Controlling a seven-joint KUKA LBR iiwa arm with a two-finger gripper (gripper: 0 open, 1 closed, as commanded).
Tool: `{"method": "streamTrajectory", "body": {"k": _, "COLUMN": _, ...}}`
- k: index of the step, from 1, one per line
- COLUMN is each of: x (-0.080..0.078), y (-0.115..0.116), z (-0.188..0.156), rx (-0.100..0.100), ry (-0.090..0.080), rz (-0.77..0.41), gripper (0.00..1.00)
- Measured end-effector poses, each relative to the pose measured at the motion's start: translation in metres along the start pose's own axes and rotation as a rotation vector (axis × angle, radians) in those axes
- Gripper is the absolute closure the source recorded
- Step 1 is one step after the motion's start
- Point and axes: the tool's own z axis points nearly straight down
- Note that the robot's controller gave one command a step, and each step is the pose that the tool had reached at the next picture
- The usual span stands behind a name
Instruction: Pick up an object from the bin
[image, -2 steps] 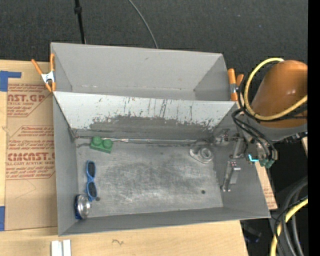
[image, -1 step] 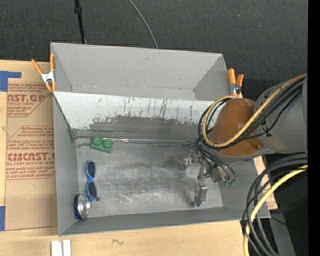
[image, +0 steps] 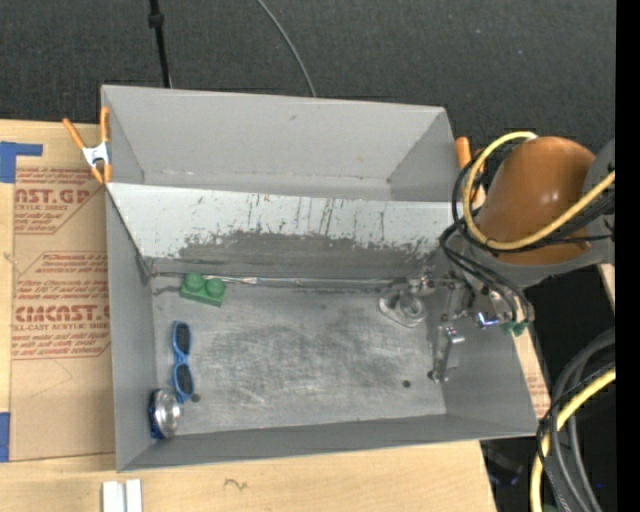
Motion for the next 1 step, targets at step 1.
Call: {"method": "streamTrajectory", "body": {"k": 1, "x": -0.0606, "y": -0.0088, "z": -0.0148, "rx": -0.003, "ry": 0.003, "rz": 0.151, "gripper": 0.0}}
